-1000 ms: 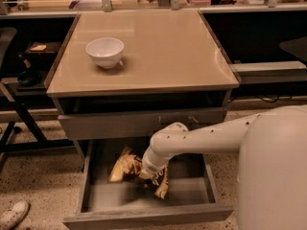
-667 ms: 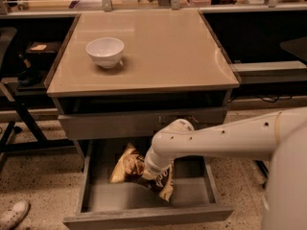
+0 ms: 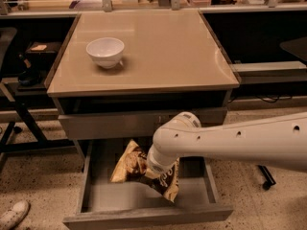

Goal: Pick brown chip bag from middle drawer and place on counter

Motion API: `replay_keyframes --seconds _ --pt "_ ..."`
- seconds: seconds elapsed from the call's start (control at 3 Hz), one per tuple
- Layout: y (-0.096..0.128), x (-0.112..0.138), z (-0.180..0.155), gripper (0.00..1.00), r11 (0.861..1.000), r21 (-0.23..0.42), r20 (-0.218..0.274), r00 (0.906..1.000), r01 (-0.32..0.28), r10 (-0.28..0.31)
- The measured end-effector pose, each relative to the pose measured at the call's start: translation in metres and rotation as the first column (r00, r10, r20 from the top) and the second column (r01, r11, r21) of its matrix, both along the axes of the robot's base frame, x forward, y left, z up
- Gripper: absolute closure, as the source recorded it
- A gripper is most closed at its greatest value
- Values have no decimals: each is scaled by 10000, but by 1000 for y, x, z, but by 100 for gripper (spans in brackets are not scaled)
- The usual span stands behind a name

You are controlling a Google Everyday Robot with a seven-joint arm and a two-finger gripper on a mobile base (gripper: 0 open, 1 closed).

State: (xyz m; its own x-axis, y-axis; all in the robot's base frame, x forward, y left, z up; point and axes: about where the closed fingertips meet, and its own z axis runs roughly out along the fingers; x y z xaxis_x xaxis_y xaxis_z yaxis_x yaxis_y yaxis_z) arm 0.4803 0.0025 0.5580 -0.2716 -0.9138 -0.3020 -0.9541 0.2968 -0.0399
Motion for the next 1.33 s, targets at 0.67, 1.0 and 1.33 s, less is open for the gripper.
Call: replay_keyframes --seconds 0.67,1.0,1.33 --pt "-29 -48 51 100 9997 100 -241 9994 234 -231" --pt "-48 -56 84 100 9986 -13 -49 9986 528 -528" --pt "-66 -41 123 100 9961 -355 548 9954 807 -787"
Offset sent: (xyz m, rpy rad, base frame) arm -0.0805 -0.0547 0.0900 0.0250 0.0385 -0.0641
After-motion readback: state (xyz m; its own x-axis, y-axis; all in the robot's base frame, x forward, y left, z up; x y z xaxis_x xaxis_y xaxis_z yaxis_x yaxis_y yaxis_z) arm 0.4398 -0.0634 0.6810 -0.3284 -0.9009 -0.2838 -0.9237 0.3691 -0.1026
